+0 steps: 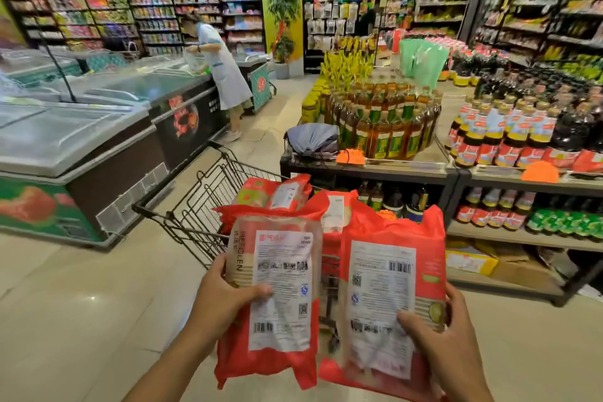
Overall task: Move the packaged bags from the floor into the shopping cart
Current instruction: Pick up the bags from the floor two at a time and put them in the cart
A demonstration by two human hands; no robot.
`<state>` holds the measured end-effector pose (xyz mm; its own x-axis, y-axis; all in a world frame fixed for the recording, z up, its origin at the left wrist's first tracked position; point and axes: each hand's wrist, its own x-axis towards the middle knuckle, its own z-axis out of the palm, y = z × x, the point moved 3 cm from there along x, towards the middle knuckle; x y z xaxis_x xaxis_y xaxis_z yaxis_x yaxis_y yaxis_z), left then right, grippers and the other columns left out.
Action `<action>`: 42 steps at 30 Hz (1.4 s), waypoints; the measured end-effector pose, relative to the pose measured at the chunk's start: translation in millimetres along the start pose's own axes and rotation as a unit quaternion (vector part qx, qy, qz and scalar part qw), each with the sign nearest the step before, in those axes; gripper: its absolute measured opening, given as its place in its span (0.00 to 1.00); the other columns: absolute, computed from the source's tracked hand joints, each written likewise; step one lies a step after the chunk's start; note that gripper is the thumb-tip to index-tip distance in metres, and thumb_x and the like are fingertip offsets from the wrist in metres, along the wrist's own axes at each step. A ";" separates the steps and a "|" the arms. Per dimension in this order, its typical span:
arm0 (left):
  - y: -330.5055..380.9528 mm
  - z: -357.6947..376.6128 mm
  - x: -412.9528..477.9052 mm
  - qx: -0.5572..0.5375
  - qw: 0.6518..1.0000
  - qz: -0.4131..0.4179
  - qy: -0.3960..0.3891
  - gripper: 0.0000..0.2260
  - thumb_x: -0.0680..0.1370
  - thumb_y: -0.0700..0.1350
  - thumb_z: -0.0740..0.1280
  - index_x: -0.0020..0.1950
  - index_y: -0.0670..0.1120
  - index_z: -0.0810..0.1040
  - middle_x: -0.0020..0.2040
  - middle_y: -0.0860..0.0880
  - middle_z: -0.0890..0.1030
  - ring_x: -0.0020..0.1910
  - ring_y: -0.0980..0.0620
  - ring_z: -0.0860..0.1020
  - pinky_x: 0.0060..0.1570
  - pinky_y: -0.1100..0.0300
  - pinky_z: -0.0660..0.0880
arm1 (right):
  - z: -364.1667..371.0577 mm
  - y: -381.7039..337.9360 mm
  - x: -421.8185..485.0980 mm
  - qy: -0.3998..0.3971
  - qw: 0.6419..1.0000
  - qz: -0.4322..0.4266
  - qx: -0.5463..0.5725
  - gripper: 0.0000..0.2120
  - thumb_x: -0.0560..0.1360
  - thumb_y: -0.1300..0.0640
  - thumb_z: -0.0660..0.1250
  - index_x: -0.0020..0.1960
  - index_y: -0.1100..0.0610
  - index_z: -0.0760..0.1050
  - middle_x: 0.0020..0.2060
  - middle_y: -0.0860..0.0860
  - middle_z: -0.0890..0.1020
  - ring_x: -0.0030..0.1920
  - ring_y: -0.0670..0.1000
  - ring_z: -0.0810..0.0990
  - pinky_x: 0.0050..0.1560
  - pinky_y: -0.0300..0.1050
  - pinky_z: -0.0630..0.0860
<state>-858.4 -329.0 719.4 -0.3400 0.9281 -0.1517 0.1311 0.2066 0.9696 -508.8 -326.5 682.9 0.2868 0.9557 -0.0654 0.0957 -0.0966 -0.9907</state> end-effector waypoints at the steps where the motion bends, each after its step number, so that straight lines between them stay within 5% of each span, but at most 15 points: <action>1: 4.4 4.5 23.6 0.004 1.000 -0.005 0.002 0.30 0.61 0.36 0.84 0.59 0.48 0.77 0.50 0.48 0.88 0.44 0.50 0.88 0.39 0.55 0.84 | 11.7 -3.4 26.1 -0.012 1.000 0.002 0.005 0.40 0.63 0.63 0.83 0.68 0.46 0.69 0.55 0.49 0.82 0.51 0.52 0.84 0.55 0.57 0.79; 5: 23.1 14.2 114.0 0.012 1.000 -0.022 0.005 0.33 0.61 0.38 0.85 0.61 0.46 0.76 0.51 0.46 0.88 0.45 0.47 0.88 0.43 0.48 0.85 | 63.9 -22.0 122.4 -0.047 0.999 0.002 0.004 0.38 0.66 0.64 0.80 0.68 0.46 0.66 0.52 0.46 0.81 0.48 0.48 0.83 0.48 0.48 0.76; 15: 5.0 10.8 335.4 0.035 0.996 -0.085 -0.004 0.29 0.63 0.43 0.84 0.60 0.48 0.75 0.49 0.45 0.88 0.42 0.45 0.88 0.44 0.44 0.85 | 181.0 -6.8 324.1 -0.085 0.993 0.064 -0.042 0.34 0.68 0.63 0.79 0.67 0.49 0.66 0.50 0.48 0.82 0.48 0.51 0.84 0.47 0.51 0.80; 20: -29.9 1.4 487.4 0.037 0.989 -0.139 -0.036 0.27 0.64 0.40 0.83 0.60 0.43 0.76 0.47 0.42 0.88 0.40 0.43 0.88 0.36 0.51 0.84 | 246.3 32.5 408.7 -0.048 0.988 0.112 -0.095 0.32 0.66 0.62 0.79 0.64 0.50 0.67 0.50 0.49 0.83 0.46 0.49 0.83 0.42 0.46 0.78; 23: -49.6 -5.3 571.1 0.050 0.985 -0.161 -0.045 0.23 0.65 0.37 0.82 0.56 0.44 0.79 0.45 0.43 0.89 0.37 0.47 0.88 0.32 0.56 0.82 | 278.8 56.3 456.4 -0.037 0.979 0.156 -0.122 0.29 0.68 0.63 0.78 0.63 0.51 0.67 0.47 0.47 0.82 0.45 0.50 0.83 0.46 0.52 0.80; 29: -106.1 -23.5 703.7 0.093 0.967 -0.226 -0.070 0.41 0.54 0.50 0.88 0.64 0.44 0.78 0.53 0.42 0.87 0.47 0.42 0.88 0.51 0.43 0.84 | 308.1 114.5 534.0 -0.026 0.962 0.212 -0.171 0.29 0.67 0.56 0.80 0.63 0.52 0.69 0.47 0.49 0.84 0.43 0.50 0.84 0.39 0.46 0.79; 33: -114.5 -16.7 727.9 0.099 0.963 -0.242 -0.058 0.36 0.61 0.43 0.85 0.65 0.43 0.74 0.53 0.42 0.86 0.47 0.42 0.87 0.45 0.50 0.83 | 310.3 150.5 556.7 -0.040 0.949 0.243 -0.199 0.32 0.67 0.54 0.80 0.67 0.54 0.71 0.51 0.52 0.86 0.45 0.53 0.86 0.44 0.50 0.81; 37: -112.7 -9.7 725.3 0.128 0.964 -0.225 -0.061 0.20 0.74 0.42 0.78 0.61 0.45 0.74 0.48 0.47 0.82 0.40 0.49 0.85 0.37 0.55 0.81 | 314.2 147.8 556.8 -0.030 0.943 0.256 -0.208 0.26 0.69 0.58 0.79 0.62 0.53 0.71 0.48 0.52 0.84 0.43 0.51 0.84 0.43 0.48 0.80; 42: -109.2 -12.7 725.9 0.150 0.957 -0.234 -0.084 0.30 0.72 0.46 0.79 0.69 0.44 0.69 0.53 0.47 0.81 0.48 0.43 0.85 0.44 0.50 0.82 | 324.2 141.3 547.8 -0.035 0.941 0.260 -0.216 0.26 0.71 0.55 0.78 0.64 0.52 0.71 0.47 0.47 0.84 0.45 0.49 0.83 0.45 0.47 0.78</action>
<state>-1131.4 318.1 505.9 -0.2752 0.7437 -0.6092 0.2714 0.6680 0.6929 -647.2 273.5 468.4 0.3399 0.7629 -0.5499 0.3432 -0.6450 -0.6828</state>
